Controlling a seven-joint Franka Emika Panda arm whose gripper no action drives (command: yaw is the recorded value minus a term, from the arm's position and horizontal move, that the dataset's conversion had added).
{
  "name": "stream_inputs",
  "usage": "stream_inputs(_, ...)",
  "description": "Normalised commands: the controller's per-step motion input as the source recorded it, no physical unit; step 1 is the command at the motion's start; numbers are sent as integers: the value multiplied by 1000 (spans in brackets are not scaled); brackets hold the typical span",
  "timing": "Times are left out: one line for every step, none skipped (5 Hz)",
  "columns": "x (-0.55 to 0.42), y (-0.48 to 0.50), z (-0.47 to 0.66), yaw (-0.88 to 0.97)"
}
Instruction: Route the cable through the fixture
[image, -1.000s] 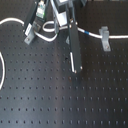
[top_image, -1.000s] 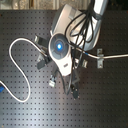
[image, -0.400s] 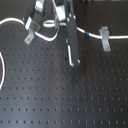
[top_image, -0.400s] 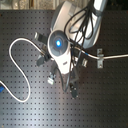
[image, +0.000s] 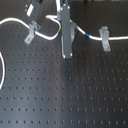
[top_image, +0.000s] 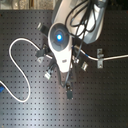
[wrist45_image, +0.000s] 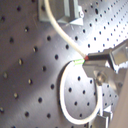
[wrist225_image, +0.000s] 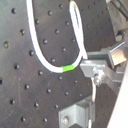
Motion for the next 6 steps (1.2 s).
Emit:
stream_inputs(401,-9,-190,374)
stream_inputs(164,-6,-237,657)
stream_inputs(0,-32,-260,911)
stream_inputs(-11,3,-283,998)
stream_inputs(-11,5,-257,998)
stream_inputs(-44,119,-396,883)
